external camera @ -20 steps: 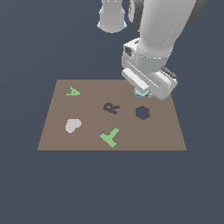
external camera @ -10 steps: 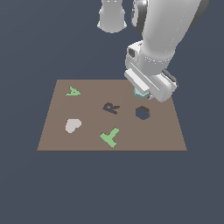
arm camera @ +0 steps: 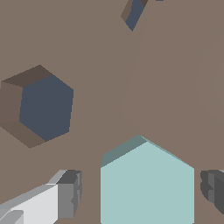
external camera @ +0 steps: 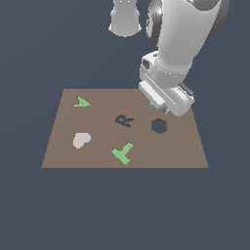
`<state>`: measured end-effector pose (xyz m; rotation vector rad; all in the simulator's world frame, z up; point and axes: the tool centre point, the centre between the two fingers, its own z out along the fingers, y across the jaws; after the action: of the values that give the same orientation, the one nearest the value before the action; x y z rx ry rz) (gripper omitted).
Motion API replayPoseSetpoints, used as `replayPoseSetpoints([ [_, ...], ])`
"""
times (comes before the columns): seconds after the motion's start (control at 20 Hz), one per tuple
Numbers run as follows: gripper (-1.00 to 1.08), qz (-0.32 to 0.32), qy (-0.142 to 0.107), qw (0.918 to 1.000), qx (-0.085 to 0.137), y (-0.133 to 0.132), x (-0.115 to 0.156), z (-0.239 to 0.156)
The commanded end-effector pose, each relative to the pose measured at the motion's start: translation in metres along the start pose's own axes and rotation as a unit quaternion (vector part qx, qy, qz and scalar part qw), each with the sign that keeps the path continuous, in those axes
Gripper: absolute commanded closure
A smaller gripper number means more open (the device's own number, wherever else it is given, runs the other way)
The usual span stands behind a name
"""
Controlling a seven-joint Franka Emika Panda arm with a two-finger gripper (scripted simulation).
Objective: Insert a designated object into the corresponding slot on a board.
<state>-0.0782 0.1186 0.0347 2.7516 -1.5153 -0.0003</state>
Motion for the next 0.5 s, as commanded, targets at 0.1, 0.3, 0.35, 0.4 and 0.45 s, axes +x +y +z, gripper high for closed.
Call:
replayPoseSetpoints([
  [0.1, 1.08, 0.001, 0.0, 1.0, 0.0, -0.0001, 0.0, 0.0048],
  [0.3, 1.08, 0.001, 0.0, 1.0, 0.0, -0.0001, 0.0, 0.0048],
  [0.35, 1.08, 0.001, 0.0, 1.0, 0.0, -0.0001, 0.0, 0.0048],
  [0.4, 1.08, 0.001, 0.0, 1.0, 0.0, -0.0001, 0.0, 0.0048],
  [0.45, 1.08, 0.001, 0.0, 1.0, 0.0, -0.0001, 0.0, 0.0048],
])
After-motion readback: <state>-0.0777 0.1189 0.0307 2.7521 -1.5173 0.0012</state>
